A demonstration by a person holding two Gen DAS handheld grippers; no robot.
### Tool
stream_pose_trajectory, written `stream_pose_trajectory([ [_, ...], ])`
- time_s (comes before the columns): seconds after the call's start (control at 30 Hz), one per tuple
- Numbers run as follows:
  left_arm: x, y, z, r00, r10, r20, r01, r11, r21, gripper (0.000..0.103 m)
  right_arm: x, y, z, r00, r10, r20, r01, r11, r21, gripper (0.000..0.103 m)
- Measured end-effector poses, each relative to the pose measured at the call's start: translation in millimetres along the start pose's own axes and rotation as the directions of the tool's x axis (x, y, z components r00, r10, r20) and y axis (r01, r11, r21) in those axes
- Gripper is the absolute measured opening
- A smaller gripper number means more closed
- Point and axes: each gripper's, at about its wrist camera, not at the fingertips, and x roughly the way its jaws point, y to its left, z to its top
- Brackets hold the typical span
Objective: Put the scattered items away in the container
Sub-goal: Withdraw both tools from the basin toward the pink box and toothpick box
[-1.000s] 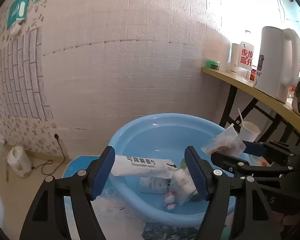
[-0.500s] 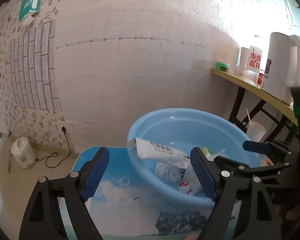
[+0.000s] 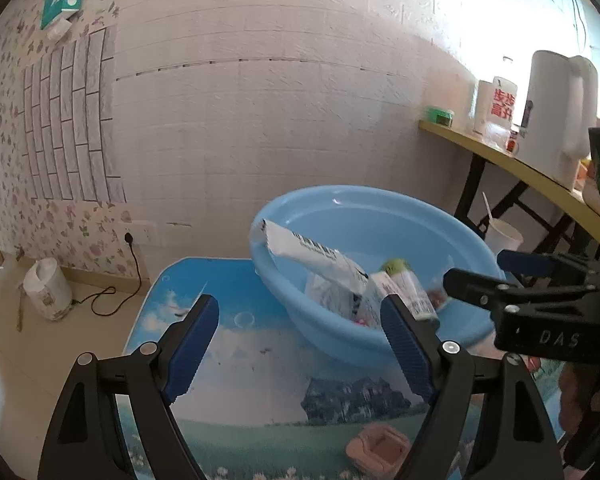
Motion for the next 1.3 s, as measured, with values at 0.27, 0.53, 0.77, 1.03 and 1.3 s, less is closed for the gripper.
stream_pose_trajectory([
  [0.27,-17.7,-12.1,-18.2,0.999,-0.021,-0.025,0.022,1.000,0.008,0.082,-27.2,-13.7,-24.6,0.999,-0.037,-0.021,0.038,0.999,0.028,0.086],
  [0.53,-35.5,-24.0,-38.7,1.000,-0.015,-0.017,0.016,0.999,0.043,0.082,-52.5,-21.7,-50.3,0.999,-0.046,-0.013,0.046,0.998,0.044,0.086],
  [0.77,-41.0,-27.4,-55.4,0.998,-0.014,-0.053,0.016,0.999,0.037,0.082,-55.7,-22.6,-73.2,0.999,-0.032,-0.036,0.034,0.998,0.053,0.086],
  [1.03,-41.9,-31.2,-71.8,0.997,-0.018,-0.078,0.022,0.998,0.054,0.082,-62.2,-26.7,-90.8,0.998,-0.039,-0.044,0.041,0.998,0.052,0.086],
  [1.3,-32.9,-35.5,-81.8,0.994,-0.027,-0.107,0.036,0.996,0.079,0.082,-62.0,-41.3,-107.0,0.997,-0.047,-0.069,0.051,0.996,0.068,0.086],
])
